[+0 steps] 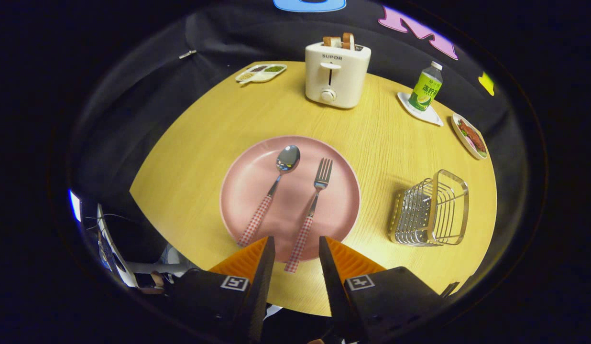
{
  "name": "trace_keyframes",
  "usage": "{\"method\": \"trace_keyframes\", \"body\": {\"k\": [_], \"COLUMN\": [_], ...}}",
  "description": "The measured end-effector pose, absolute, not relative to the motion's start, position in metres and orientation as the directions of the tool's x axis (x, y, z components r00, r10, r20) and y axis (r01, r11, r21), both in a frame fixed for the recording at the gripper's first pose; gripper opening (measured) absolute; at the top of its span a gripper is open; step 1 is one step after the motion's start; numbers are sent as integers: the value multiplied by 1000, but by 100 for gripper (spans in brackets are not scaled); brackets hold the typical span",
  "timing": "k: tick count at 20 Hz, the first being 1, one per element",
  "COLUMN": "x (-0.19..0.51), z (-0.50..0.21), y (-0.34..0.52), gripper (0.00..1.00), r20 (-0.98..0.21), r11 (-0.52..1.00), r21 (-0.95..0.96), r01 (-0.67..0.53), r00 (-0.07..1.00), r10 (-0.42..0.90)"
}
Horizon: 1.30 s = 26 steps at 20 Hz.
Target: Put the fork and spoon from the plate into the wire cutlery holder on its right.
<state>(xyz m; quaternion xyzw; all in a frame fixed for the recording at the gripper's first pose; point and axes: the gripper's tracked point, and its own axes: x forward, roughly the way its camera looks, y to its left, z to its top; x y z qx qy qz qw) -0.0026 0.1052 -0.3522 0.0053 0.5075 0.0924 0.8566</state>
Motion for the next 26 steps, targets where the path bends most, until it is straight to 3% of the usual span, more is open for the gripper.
{"method": "trace_keyframes", "body": {"k": [3,7,8,12,17,21,26], "x": [7,10,9,11,14,-5,-34], "z": [-372,-390,-394,-398,-362,-303,-247], "y": [101,103,105,103,98,62,-46], "gripper": [53,53,37,13,9,9,9], "r20": [-896,-929,-936,-949,-927,-906,-956], "r11": [989,994,995,997,984,965,974], "r21": [60,38,38,71,179,239,161], "r01": [-137,-104,-87,-17,-1,-111,-162], "r00": [429,364,346,308,335,332,220], "r10": [114,73,66,73,169,263,194]}}
